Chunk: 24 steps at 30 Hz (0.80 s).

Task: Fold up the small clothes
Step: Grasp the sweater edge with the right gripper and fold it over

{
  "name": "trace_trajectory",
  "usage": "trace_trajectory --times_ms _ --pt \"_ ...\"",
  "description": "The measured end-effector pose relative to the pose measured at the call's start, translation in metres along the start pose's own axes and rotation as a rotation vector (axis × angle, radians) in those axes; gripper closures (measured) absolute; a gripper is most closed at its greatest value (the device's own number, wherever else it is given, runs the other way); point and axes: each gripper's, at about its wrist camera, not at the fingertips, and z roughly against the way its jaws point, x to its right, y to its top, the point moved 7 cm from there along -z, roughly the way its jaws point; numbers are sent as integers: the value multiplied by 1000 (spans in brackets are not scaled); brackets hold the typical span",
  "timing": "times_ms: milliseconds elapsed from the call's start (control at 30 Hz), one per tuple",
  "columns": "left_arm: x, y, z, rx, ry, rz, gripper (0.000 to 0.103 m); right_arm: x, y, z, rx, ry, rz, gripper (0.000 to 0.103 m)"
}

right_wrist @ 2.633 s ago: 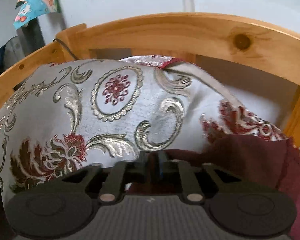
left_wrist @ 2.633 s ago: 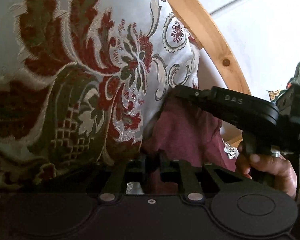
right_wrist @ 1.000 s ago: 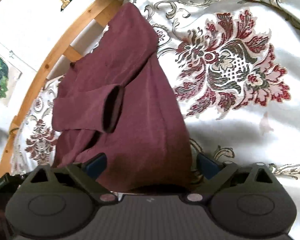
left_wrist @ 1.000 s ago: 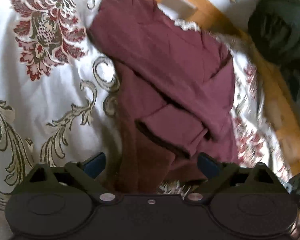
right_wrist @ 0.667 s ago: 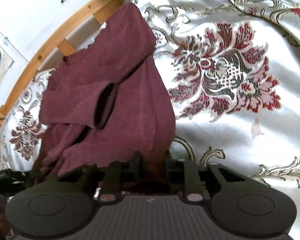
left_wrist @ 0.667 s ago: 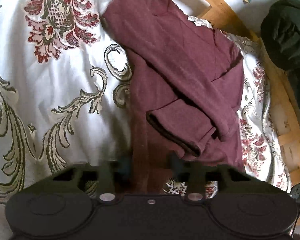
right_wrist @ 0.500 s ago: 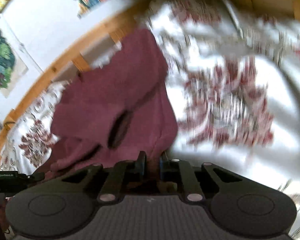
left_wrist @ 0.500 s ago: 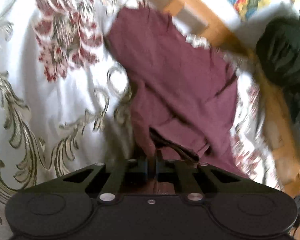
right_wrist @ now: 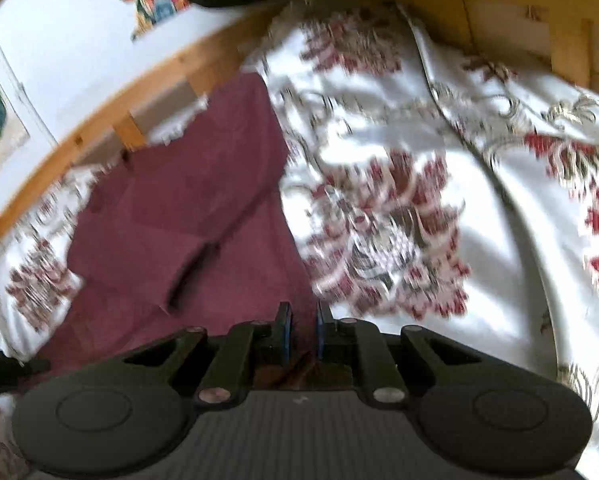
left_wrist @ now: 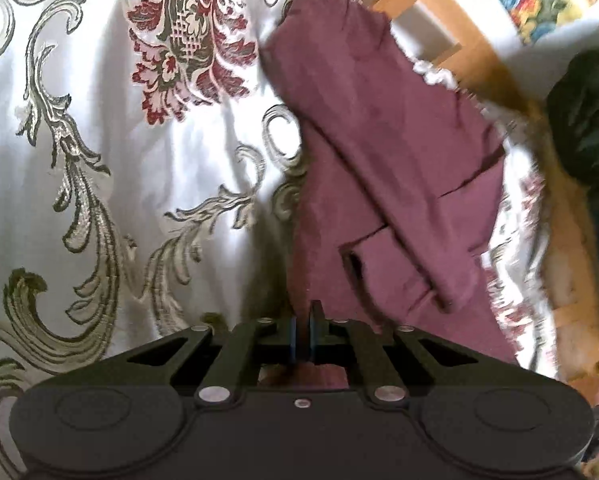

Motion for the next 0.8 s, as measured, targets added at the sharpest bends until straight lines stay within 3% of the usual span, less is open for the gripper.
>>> trace_trajectory --times_ms 100,167,300,433,533,633,800 --pt "-4 -1 -4 -17 2 13 94 2 -9 -4 -20 -17 41 86" --pt "-6 0 -3 -9 19 20 85 0 -11 -3 -15 -46 91 75" --pt "-9 3 2 7 28 32 62 -9 -14 4 -4 -64 202 70" --pt "-1 7 9 53 36 -3 35 -23 -19 9 -13 -71 357 45" --pt "12 8 14 99 64 -93 19 -36 -30 10 -46 -80 509 28" --pt "26 5 14 125 93 -188 13 -50 -49 8 -88 -104 666 18" --pt "46 -7 7 117 85 -296 7 -63 -74 0 -110 -166 820 14"
